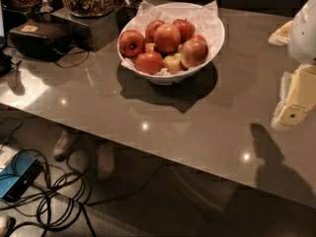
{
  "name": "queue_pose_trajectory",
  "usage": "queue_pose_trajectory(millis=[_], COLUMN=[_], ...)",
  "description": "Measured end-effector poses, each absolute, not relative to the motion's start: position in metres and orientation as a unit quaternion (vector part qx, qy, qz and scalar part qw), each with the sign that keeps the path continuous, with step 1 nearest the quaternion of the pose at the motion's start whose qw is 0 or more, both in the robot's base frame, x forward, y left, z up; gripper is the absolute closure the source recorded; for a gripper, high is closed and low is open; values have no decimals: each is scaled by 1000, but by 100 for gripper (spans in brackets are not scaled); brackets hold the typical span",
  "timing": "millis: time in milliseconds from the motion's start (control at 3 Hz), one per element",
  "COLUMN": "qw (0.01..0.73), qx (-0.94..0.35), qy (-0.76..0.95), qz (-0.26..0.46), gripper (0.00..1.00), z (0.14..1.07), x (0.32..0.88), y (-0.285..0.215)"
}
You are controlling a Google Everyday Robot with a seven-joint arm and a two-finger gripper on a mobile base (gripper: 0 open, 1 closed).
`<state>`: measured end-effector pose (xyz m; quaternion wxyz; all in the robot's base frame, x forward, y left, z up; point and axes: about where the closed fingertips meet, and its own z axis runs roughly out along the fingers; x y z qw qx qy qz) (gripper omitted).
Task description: Pick apple from white bowl
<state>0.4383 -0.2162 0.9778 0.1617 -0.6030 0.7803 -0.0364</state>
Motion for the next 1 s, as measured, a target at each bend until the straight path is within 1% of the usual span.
queue_pose_trajectory(millis=[333,667,1000], qw=[162,171,166], qx=[-603,-590,-566], qy=[780,788,806], qz=[-36,-43,-57], gripper=[0,0,0], z=[978,991,1007], x=[438,453,485], y=[-216,-203,-189])
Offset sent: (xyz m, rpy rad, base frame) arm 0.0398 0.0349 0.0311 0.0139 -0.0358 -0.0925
